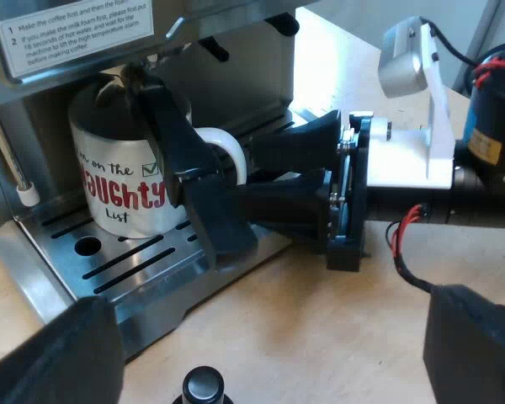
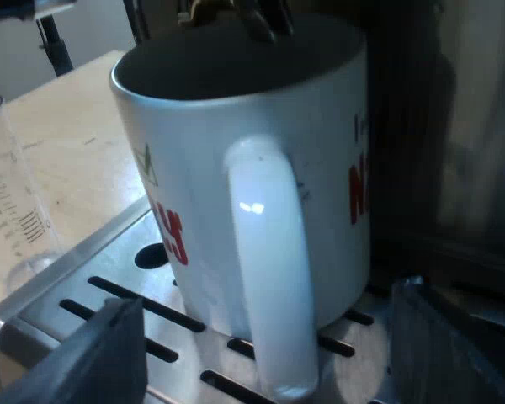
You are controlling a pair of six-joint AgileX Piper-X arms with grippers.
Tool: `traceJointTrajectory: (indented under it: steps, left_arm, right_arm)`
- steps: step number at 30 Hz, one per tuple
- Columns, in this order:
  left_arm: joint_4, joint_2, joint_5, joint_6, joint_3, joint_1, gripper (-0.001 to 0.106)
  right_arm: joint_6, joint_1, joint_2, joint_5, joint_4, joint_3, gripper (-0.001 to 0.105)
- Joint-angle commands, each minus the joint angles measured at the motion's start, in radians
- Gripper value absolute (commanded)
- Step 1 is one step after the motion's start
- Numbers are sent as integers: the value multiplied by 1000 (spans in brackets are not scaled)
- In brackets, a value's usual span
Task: Remove mug from coffee machine
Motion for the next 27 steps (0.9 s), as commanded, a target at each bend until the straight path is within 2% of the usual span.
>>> traceJointTrajectory:
  steps: [1, 10, 27]
  left_arm:
    - [-6, 0, 2, -4, 0, -5, 87]
    - [-6, 0, 2, -4, 0, -5, 87]
    - [-6, 0, 2, -4, 0, -5, 87]
  right_arm:
    - [-3, 3, 20, 2, -40, -26, 63]
    - [-3, 3, 70, 2, -37, -99, 63]
    - [-3, 0, 97, -10, -26, -122, 63]
